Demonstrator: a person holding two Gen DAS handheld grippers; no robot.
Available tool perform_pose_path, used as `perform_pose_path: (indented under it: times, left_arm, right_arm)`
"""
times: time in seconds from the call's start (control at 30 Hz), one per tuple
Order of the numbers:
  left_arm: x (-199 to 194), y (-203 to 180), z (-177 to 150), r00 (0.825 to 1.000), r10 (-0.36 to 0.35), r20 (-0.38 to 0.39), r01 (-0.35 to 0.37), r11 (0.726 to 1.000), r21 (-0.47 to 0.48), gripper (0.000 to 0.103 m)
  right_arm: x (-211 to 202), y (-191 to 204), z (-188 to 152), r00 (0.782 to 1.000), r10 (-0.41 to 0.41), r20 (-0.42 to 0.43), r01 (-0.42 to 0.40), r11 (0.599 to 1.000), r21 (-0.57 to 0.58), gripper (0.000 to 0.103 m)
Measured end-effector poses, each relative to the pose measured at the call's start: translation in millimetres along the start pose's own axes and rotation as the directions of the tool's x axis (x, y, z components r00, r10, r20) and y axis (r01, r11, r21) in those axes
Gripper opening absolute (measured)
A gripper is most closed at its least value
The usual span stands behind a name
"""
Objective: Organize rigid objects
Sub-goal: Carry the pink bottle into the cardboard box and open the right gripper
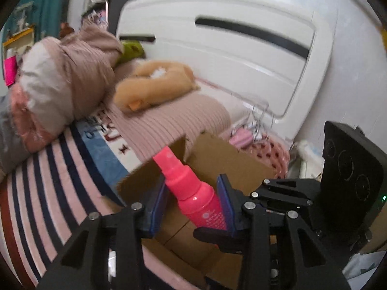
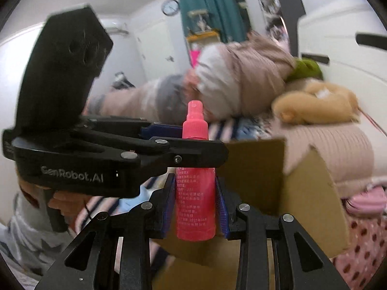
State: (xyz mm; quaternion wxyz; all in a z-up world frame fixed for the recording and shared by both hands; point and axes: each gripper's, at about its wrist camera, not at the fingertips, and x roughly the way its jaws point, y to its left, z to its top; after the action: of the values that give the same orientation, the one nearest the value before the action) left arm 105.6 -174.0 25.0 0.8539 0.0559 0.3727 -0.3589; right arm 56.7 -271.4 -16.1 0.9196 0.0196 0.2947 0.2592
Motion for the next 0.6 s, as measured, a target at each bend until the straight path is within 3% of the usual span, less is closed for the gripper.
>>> perform_pose_path:
  times: [0.23,0.33,0.47,0.6]
  left_arm:
    - [46.5,-7.0,3.9,0.993,0.005,-0.119,-0.006,1.000,-0.003,0.039]
    - [50.9,-6.0,4.7,0.991,0.033,-0.127,-0.032,0.999,0.008,0.057]
    - [41.5,0.3,3.7,0.994,0.032,-0.104,-0.032,0.999,0.001,0.061]
    - [9.8,12.4,-1.4,0.998,0.043,-0.041,-0.045,0.999,-0.025,0.068]
  right_arm:
    - [12.7,-35.3,-14.2,0.991,-0.052,-0.122,0.052,0.999,0.003,0.027]
    - [17.4,-44.6,-17.1,0.983,-0.107,-0.147,0.109,0.994,0.000,0.028]
    - [16.8,-49.8,-17.0,0.984,-0.102,-0.149,0.107,0.994,0.023,0.050]
    - [13.1,-35.6,-10.0,0.988,-0.109,-0.111,0.109,0.994,-0.002,0.059]
